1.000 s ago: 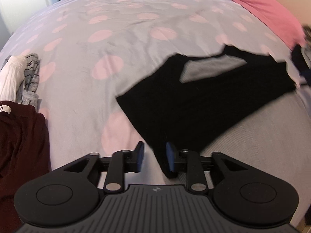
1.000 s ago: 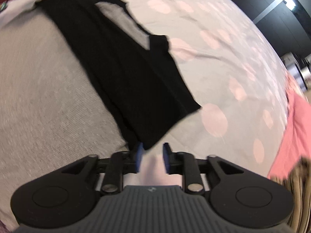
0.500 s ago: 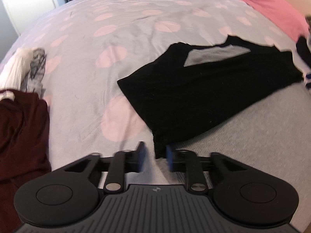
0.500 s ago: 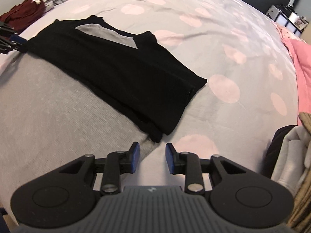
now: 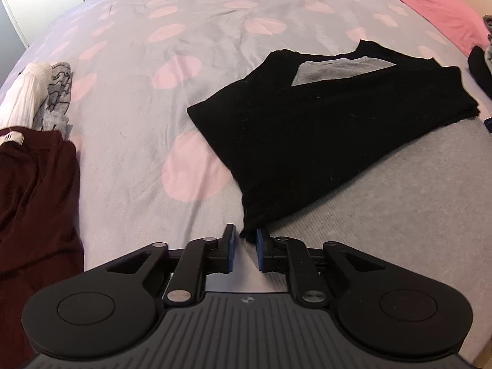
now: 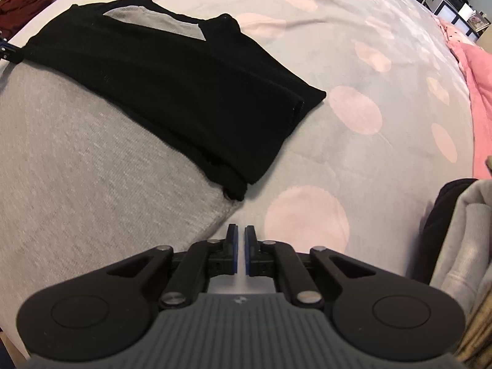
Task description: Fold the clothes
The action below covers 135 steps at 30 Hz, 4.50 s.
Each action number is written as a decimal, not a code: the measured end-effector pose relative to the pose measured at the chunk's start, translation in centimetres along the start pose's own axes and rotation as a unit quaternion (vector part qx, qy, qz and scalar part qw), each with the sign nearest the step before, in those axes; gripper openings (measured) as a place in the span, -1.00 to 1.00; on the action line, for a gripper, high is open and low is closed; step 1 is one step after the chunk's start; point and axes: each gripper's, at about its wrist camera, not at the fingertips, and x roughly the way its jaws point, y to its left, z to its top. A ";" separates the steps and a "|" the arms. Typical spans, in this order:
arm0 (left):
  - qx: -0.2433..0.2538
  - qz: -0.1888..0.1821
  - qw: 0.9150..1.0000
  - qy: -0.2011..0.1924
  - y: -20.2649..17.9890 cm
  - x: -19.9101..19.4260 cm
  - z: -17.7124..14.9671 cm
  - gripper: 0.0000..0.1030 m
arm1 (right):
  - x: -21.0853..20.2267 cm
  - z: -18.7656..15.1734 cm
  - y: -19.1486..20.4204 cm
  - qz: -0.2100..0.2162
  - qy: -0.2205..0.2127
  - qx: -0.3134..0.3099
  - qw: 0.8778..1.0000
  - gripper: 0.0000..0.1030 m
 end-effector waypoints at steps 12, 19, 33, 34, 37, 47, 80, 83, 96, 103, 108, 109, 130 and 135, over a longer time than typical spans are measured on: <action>-0.015 -0.068 0.997 -0.029 -1.6 -6.8 -7.5 -0.27 | -5.4 -4.3 1.7 0.063 -0.038 0.022 0.997 -0.07; -0.044 -0.097 0.994 -0.025 -3.8 -10.2 -13.8 -0.27 | -6.6 -7.9 4.3 0.133 -0.018 0.100 0.986 0.00; -0.028 -0.097 0.987 0.123 -8.8 -7.8 -20.2 -0.27 | -6.3 -14.6 10.1 0.178 0.081 0.166 0.966 0.25; -0.030 -0.096 0.987 0.126 -8.8 -7.5 -20.2 -0.27 | -6.2 -15.0 10.4 0.176 0.090 0.171 0.965 0.25; -0.043 -0.097 0.986 0.132 -8.8 -6.8 -20.5 -0.27 | -5.8 -16.1 11.4 0.171 0.116 0.184 0.961 0.25; -0.038 -0.090 0.990 0.100 -8.8 -7.2 -20.0 -0.20 | -5.4 -18.6 13.9 0.144 0.133 0.159 0.968 0.49; -0.056 -0.219 0.974 0.031 -5.1 -12.5 -18.4 -0.97 | -8.7 -17.6 8.5 0.308 0.000 0.215 0.927 -0.99; -0.100 -0.243 0.965 -0.006 -3.1 -13.6 -17.5 -0.97 | -10.6 -17.5 6.4 0.338 -0.060 0.248 0.906 -0.99; -0.177 -0.235 0.953 -0.076 -1.2 -13.3 -14.8 -1.00 | -10.9 -16.8 5.6 0.277 0.007 0.240 0.931 -0.27; -0.197 -0.213 0.953 -0.088 -0.6 -12.9 -13.6 -1.00 | -7.0 -19.5 6.5 0.241 0.098 0.224 0.939 -0.28; -0.165 -0.186 0.967 -0.052 -1.5 -11.9 -14.4 -1.00 | -4.8 -19.8 7.8 0.219 0.134 0.181 0.949 -0.29; -0.163 -0.182 0.969 -0.046 -1.6 -11.6 -14.5 -0.98 | -4.8 -19.8 7.8 0.216 0.133 0.175 0.951 -0.29; -0.137 -0.182 0.973 -0.032 -3.4 -10.9 -14.4 -0.97 | -9.1 -20.3 5.4 0.251 0.085 0.169 0.949 -0.91; -0.181 -0.191 0.963 -0.064 -1.3 -12.5 -14.6 -0.97 | -12.4 -19.4 2.4 0.317 0.010 0.228 0.920 -0.91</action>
